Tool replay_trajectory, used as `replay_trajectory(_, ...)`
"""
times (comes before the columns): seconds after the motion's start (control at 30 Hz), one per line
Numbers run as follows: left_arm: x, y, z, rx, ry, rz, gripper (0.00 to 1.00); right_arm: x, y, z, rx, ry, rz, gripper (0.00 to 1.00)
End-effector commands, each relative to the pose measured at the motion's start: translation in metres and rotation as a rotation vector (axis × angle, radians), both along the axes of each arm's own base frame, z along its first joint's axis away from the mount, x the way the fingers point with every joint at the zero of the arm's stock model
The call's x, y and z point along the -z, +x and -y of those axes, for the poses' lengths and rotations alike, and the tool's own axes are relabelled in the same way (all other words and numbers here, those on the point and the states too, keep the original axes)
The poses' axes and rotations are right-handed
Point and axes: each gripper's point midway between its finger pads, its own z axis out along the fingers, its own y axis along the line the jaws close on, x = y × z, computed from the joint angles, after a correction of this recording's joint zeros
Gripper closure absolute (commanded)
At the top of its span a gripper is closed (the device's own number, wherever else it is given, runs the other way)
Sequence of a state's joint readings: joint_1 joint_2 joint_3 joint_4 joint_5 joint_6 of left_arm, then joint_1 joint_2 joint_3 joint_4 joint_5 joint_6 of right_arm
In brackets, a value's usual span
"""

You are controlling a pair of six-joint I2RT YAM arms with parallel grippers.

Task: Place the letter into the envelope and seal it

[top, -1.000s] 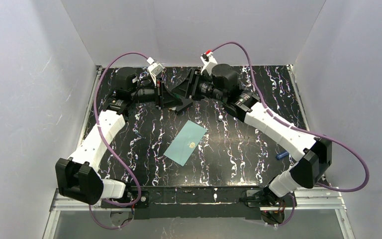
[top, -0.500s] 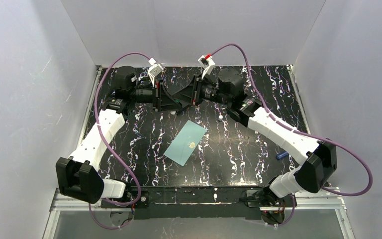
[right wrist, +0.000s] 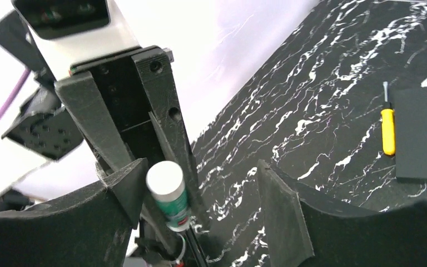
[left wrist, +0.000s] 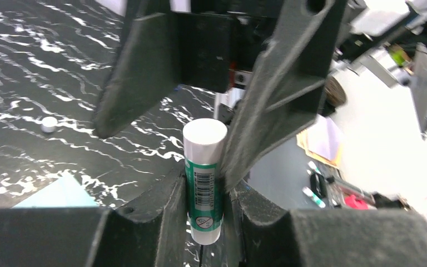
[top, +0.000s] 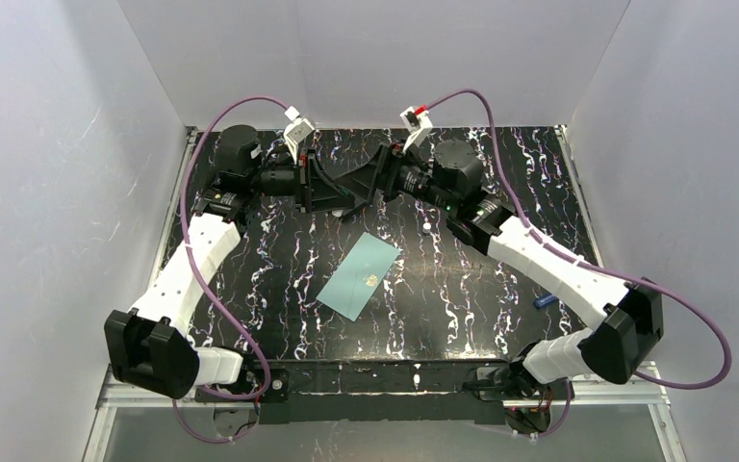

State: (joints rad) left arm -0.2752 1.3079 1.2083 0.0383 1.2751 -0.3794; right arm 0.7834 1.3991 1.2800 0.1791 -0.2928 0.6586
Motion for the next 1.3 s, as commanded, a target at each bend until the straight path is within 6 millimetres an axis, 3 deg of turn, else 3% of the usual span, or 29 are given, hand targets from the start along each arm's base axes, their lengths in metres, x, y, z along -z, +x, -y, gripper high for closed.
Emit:
replay_trajectory(0.0, -0.008, 0.021, -0.004, -0.198, 0.014, 0.052, 1.0, -0.028, 0.017, 0.022, 0.208, 0.107, -0.043, 0.22)
replay_trajectory(0.2, -0.008, 0.017, -0.005, -0.205, 0.009, 0.024, 1.0, -0.033, 0.018, 0.006, 0.181, 0.161, -0.109, 0.35)
replay_trajectory(0.5, -0.002, 0.019, -0.005, -0.231, 0.013, -0.042, 0.99, -0.027, 0.018, -0.011, 0.119, 0.129, -0.139, 0.84)
replay_trajectory(0.53, -0.001, 0.021, -0.004, -0.236, 0.013, -0.06, 0.96, -0.025, 0.016, -0.012, 0.105, 0.119, -0.133, 0.88)
replay_trajectory(0.6, -0.002, 0.024, -0.004, -0.253, 0.011, -0.1, 0.77, -0.021, 0.013, -0.016, 0.07, 0.091, -0.111, 0.93)
replay_trajectory(0.73, -0.002, 0.028, -0.003, -0.267, 0.006, -0.153, 0.66, -0.016, 0.008, -0.016, 0.039, 0.056, -0.085, 0.97)
replay_trajectory(0.83, 0.0, 0.03, -0.004, -0.271, 0.004, -0.184, 0.65, -0.016, 0.007, -0.016, 0.03, 0.043, -0.072, 0.97)
replay_trajectory(0.87, 0.001, 0.032, -0.005, -0.274, 0.005, -0.197, 0.68, -0.017, 0.006, -0.017, 0.026, 0.042, -0.067, 0.97)
replay_trajectory(0.93, 0.003, 0.031, -0.005, -0.26, 0.006, -0.21, 0.84, -0.017, 0.007, -0.017, 0.026, 0.04, -0.063, 0.97)
replay_trajectory(0.97, 0.005, 0.031, -0.004, -0.255, 0.009, -0.218, 0.95, -0.018, 0.006, -0.017, 0.023, 0.043, -0.061, 0.96)
replay_trajectory(1.0, 0.006, 0.03, -0.004, -0.25, 0.01, -0.223, 1.0, -0.018, 0.007, -0.018, 0.021, 0.044, -0.061, 0.92)
replay_trajectory(1.07, 0.008, 0.029, -0.004, -0.247, 0.01, -0.232, 1.0, -0.018, 0.008, -0.016, 0.038, 0.042, -0.07, 0.62)
replay_trajectory(1.1, 0.008, 0.03, -0.005, -0.256, 0.011, -0.232, 1.0, -0.018, 0.011, -0.011, 0.072, 0.038, -0.075, 0.39)
replay_trajectory(1.13, 0.009, 0.031, -0.006, -0.271, 0.014, -0.232, 1.0, -0.013, 0.016, -0.005, 0.122, 0.028, -0.084, 0.3)
replay_trajectory(1.27, 0.019, 0.056, -0.021, -0.486, 0.076, -0.251, 1.0, -0.026, 0.024, 0.027, 0.288, 0.143, -0.066, 0.18)
